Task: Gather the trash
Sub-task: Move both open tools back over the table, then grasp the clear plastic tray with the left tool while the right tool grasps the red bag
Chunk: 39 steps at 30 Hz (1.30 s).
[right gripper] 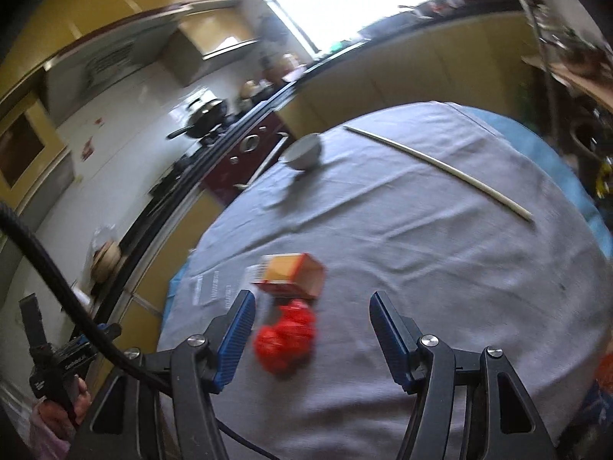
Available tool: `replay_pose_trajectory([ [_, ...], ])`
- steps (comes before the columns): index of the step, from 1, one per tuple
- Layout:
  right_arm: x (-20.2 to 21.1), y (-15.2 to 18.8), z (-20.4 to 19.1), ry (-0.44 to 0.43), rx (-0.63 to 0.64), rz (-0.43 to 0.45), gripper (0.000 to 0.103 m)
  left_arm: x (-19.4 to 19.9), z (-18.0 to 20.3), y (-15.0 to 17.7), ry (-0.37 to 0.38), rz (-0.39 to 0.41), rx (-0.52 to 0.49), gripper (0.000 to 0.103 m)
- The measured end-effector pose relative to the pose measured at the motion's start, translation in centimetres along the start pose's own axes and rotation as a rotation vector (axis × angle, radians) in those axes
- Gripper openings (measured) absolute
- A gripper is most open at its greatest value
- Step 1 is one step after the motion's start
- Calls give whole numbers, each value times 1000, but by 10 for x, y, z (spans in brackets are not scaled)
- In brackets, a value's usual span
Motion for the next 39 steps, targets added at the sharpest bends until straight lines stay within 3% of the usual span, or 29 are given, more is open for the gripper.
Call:
replay_pose_trajectory([
  [9, -1, 6, 42, 2, -94, -8, 67, -71, 26, -36, 36, -127, 53, 76],
  [14, -13, 12, 41, 1, -91, -31, 67, -120, 36, -39, 53, -282, 127, 76],
  [19, -28, 16, 37, -6, -93, -64, 67, -145, 43, -32, 18, -348, 142, 76],
  [23, -44, 16, 22, -53, -96, -95, 67, -151, 42, -28, 39, -347, 176, 75],
  [25, -58, 18, 10, -93, -103, -129, 67, -151, 42, -27, 62, -336, 184, 62],
  [27, -70, 23, 2, -124, -126, -162, 67, -154, 42, -24, 88, -348, 185, 39],
  [29, -86, 28, -6, -134, -147, -200, 67, -155, 43, -21, 129, -347, 197, 37],
  [35, -124, 44, -10, -41, -190, -293, 67, -145, 27, -12, 180, -322, 225, 34],
  [36, -129, 47, -9, -8, -195, -307, 67, -141, 24, -10, 186, -316, 227, 14],
  [37, -134, 50, -6, 19, -209, -321, 67, -138, 22, -8, 192, -315, 225, 4],
  [39, -143, 58, -7, 28, -240, -345, 67, -131, 17, -4, 201, -310, 226, 5],
])
Point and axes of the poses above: each gripper's, at about its wrist camera, not at the fingertips, and x roughly against the way its jaws point, z to its right, y to its underside, the point moved 8 cm from there along -x, roughly the way its jaws point, and after that the axes turned 8 degrees about -y, right-handed, at the moved point
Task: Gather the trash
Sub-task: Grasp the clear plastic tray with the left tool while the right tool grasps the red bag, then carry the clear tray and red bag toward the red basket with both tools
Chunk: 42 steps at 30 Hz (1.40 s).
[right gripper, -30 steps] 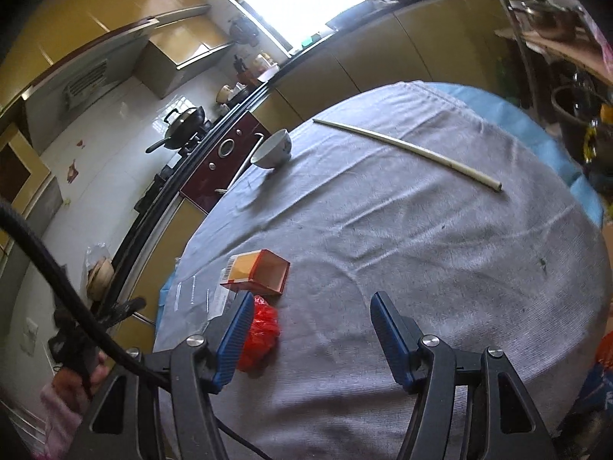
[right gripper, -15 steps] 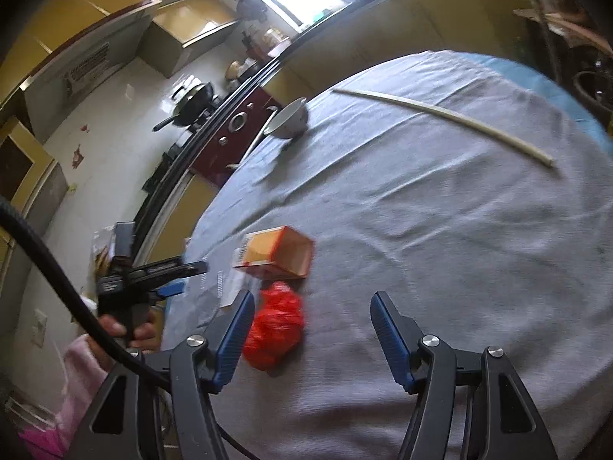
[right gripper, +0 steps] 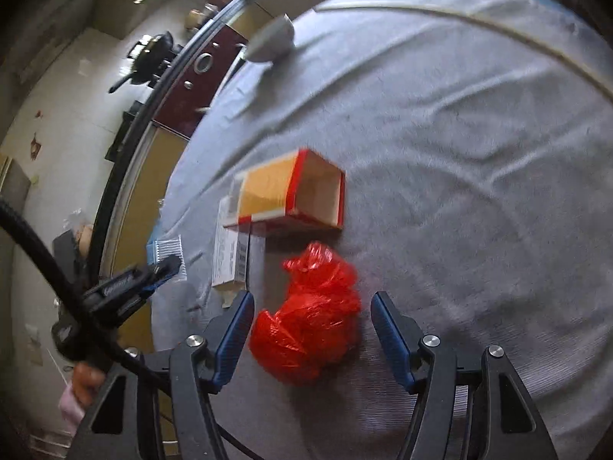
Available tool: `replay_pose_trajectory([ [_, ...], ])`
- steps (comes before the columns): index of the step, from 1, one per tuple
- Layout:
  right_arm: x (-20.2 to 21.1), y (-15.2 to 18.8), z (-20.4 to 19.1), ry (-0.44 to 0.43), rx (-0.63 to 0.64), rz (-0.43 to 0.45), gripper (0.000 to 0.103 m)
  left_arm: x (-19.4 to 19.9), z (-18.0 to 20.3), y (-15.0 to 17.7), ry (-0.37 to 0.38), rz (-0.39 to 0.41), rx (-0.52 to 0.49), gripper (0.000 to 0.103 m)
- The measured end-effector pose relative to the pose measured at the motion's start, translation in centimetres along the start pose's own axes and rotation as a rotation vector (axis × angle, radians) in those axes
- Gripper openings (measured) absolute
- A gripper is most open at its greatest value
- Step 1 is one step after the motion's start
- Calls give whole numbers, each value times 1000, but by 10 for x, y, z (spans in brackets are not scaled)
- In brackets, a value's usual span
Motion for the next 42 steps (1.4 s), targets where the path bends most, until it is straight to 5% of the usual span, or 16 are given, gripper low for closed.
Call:
replay_pose_trajectory([
  [3, -6, 4, -4, 51, 39, 27, 64, 10, -4, 7, 18, 17, -11, 5],
  [5, -11, 8, -8, 49, 55, 18, 50, 18, -7, 11, 37, 30, -15, 5],
  [17, 42, 35, -27, 36, 182, 110, 48, 83, 1, 55, 128, 105, -67, 5],
  [21, 77, 44, -28, 34, 199, 159, 48, 94, 4, 56, 82, 160, -104, 5],
  [22, 85, 47, -27, 36, 203, 172, 48, 93, 3, 55, 70, 167, -102, 9],
  [23, 91, 48, -26, 38, 206, 179, 48, 90, -1, 50, 42, 178, -94, 33],
  [24, 99, 51, -24, 41, 209, 188, 48, 86, -3, 46, 17, 188, -89, 74],
  [26, 115, 57, -18, 45, 209, 204, 48, 77, -10, 38, -53, 234, -81, 94],
  [35, 193, 78, 17, 111, 200, 319, 48, 3, 8, 21, -169, 130, -141, 92],
  [38, 206, 83, 27, 122, 184, 335, 48, -7, 8, 25, -167, 75, -109, 53],
  [42, 210, 89, 25, 117, 188, 338, 48, 9, 12, 28, -146, 105, -115, 47],
])
Point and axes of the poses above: each gripper's, at about its wrist camera, not at the fingertips, and x roughly against the way its jaws point, z to its right, y to its underside, the point moved 8 cm from there along -x, roughly the way its jaws point, and after that the axes turned 8 degrees about -y, right-handed, at the moved point
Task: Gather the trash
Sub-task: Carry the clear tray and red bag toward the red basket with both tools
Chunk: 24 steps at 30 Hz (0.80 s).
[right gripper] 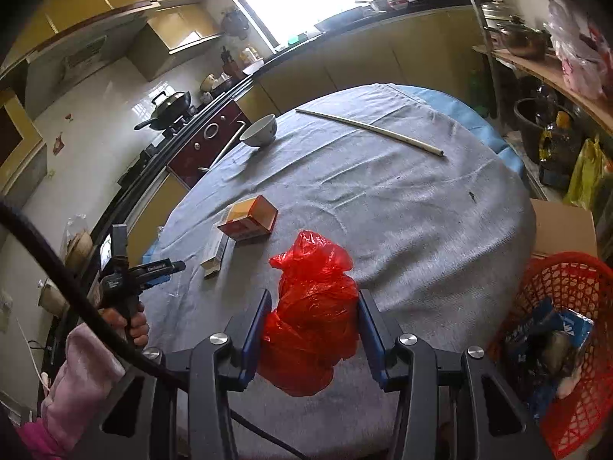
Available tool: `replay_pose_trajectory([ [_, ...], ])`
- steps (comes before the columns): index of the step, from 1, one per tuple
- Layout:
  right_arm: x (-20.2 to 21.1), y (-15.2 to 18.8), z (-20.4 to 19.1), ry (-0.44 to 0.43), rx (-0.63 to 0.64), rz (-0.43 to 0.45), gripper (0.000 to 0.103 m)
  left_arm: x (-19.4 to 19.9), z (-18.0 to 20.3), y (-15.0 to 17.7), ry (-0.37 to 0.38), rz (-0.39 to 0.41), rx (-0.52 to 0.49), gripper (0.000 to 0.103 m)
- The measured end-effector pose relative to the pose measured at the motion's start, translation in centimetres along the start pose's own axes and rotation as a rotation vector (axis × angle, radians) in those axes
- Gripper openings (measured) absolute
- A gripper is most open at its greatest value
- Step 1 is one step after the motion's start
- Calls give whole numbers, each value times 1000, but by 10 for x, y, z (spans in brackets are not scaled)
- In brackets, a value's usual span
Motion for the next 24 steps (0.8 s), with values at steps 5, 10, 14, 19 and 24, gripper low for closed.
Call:
replay_pose_trajectory([
  [5, 7, 5, -19, -37, 42, 27, 48, 60, 17, 12, 60, 90, -27, 47],
  [10, 21, 12, -36, -68, 78, 51, 48, 134, 46, 26, 93, 221, -101, 47],
  [14, 39, 17, -41, -86, 90, 84, 48, 186, 70, 40, 92, 314, -164, 47],
  [19, 67, 21, -38, -103, 78, 138, 48, 235, 93, 60, 125, 376, -211, 47],
  [24, 96, 20, -32, -118, 57, 198, 48, 280, 110, 75, 95, 454, -245, 47],
])
Point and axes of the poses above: each gripper's, at about its wrist camera, not at the fingertips, and x roughly against the way its jaws point, z to its right, y to its underside, the point moved 8 cm from there along -x, roughly the way its jaws point, and after that the axes turned 8 degrees about -y, right-handed, at the moved point
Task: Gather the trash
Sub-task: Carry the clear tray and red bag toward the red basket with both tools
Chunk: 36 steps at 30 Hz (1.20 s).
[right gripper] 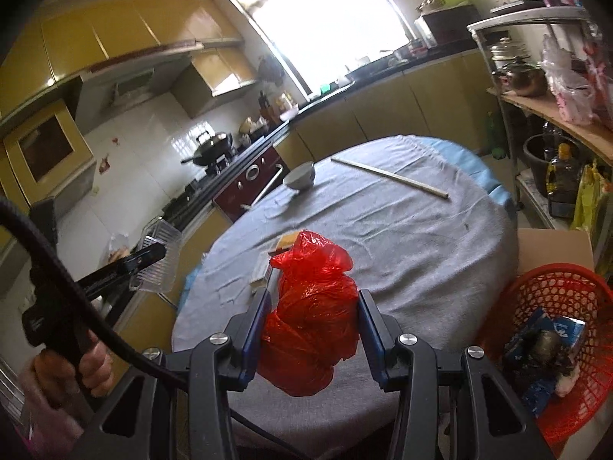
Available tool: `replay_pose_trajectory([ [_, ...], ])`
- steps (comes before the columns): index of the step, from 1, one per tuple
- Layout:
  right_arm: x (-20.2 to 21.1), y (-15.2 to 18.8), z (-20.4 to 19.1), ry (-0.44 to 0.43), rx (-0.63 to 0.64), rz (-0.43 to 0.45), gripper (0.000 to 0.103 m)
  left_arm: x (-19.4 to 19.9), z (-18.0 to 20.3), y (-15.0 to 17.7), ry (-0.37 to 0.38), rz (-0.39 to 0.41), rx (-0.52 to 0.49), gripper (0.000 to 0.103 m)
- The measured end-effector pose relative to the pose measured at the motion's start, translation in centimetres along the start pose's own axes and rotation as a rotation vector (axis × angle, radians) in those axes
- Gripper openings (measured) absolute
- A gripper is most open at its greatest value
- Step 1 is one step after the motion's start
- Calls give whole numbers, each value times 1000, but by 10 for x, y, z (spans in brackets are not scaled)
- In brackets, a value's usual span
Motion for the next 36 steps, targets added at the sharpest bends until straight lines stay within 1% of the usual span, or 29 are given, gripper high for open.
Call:
replay_pose_trajectory([
  [4, 25, -6, -2, -16, -4, 53, 48, 30, 12, -6, -31, 50, -29, 47],
  [8, 50, -13, 0, -25, -13, 104, 48, 54, 25, -11, -43, 95, -59, 48],
  [12, 66, -22, 10, -12, -42, 149, 48, 65, 39, -18, -42, 128, -85, 48],
  [21, 90, -32, 23, 24, -56, 202, 48, 74, 81, -17, 9, 138, -158, 48],
  [28, 109, -35, 44, 49, -91, 239, 48, 80, 121, -14, 41, 148, -226, 48],
  [36, 130, -34, 66, 72, -128, 270, 48, 84, 159, -13, 73, 155, -285, 48],
])
Point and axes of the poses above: each gripper's, at about its wrist camera, not at the fingertips, and x roughly against the way its jaws point, z to its right, y to its underside, the point moved 8 cm from there along -x, roughly the way its jaws point, and after that the axes turned 8 degrees about -y, right-handed, at the moved point
